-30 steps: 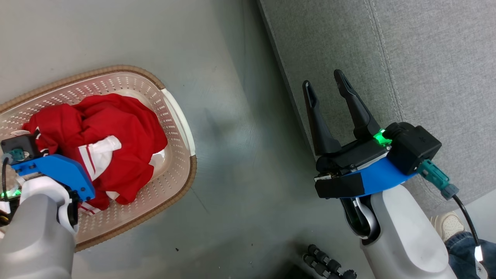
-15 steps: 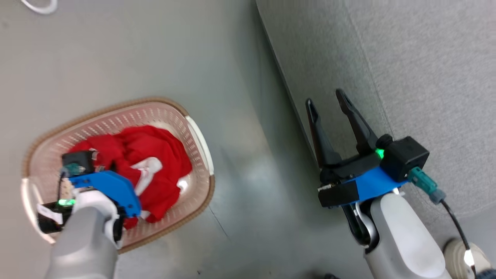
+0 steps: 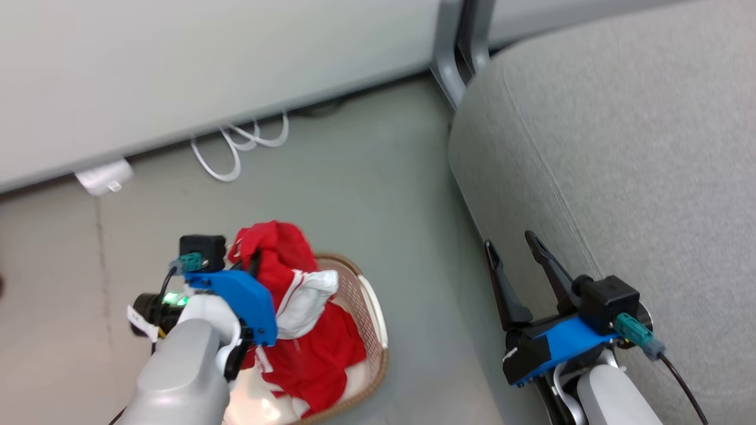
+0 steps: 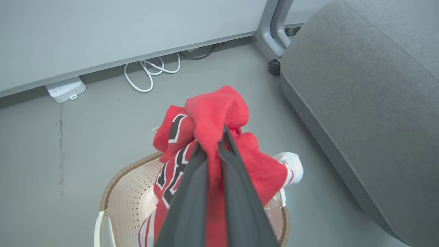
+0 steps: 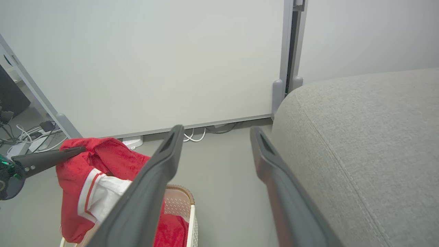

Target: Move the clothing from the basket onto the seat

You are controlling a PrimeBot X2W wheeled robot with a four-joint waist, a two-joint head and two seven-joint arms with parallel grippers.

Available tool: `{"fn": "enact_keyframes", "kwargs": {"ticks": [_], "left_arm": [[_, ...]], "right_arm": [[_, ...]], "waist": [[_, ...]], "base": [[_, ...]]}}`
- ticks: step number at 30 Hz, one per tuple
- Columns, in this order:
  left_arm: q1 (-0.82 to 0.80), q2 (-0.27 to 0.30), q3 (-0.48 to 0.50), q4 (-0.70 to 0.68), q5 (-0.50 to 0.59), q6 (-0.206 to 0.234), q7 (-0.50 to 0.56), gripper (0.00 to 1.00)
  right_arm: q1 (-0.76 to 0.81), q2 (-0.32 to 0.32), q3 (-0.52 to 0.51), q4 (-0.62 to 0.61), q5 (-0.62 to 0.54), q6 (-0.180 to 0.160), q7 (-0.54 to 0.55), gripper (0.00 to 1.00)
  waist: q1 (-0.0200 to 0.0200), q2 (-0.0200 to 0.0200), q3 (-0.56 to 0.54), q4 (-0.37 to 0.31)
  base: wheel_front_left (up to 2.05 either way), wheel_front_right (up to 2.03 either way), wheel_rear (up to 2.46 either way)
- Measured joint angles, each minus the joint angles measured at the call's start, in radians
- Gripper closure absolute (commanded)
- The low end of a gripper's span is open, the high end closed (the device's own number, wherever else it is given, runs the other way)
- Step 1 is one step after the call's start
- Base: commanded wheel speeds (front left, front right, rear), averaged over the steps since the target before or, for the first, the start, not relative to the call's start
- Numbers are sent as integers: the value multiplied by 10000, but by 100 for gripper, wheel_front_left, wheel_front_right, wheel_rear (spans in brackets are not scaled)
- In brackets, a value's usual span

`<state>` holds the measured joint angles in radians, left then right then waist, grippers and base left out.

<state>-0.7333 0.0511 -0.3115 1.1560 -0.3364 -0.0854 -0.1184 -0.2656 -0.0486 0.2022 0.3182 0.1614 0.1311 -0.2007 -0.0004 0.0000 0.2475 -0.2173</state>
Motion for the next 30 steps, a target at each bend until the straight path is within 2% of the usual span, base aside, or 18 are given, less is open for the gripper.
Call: {"fn": "enact_keyframes", "kwargs": {"ticks": [6,16,23,30], "left_arm": [[101,-12,-1753,-1475,-1271,-188,437,100],[-523,-19,-4663,-4209,-3519,656,1099,100],[-1291,-19,-5950,-4991,-4527,1156,1120,100],[-1521,-19,-6746,-4915,-5262,1465,890,100]], "right_arm": [[547,-2,-63,-201,48,-2,353,0],[1034,-4,-167,-612,46,0,836,0],[1265,-4,-10,-740,48,0,965,0],[1277,-4,107,-825,59,0,1041,0]], "waist": [[0,0,-1354,582],[2,0,-2719,1488],[3,0,-3003,1595],[4,0,-2957,1434]], "base": [[0,0,0],[0,0,0],[0,0,0],[0,0,0]]}}
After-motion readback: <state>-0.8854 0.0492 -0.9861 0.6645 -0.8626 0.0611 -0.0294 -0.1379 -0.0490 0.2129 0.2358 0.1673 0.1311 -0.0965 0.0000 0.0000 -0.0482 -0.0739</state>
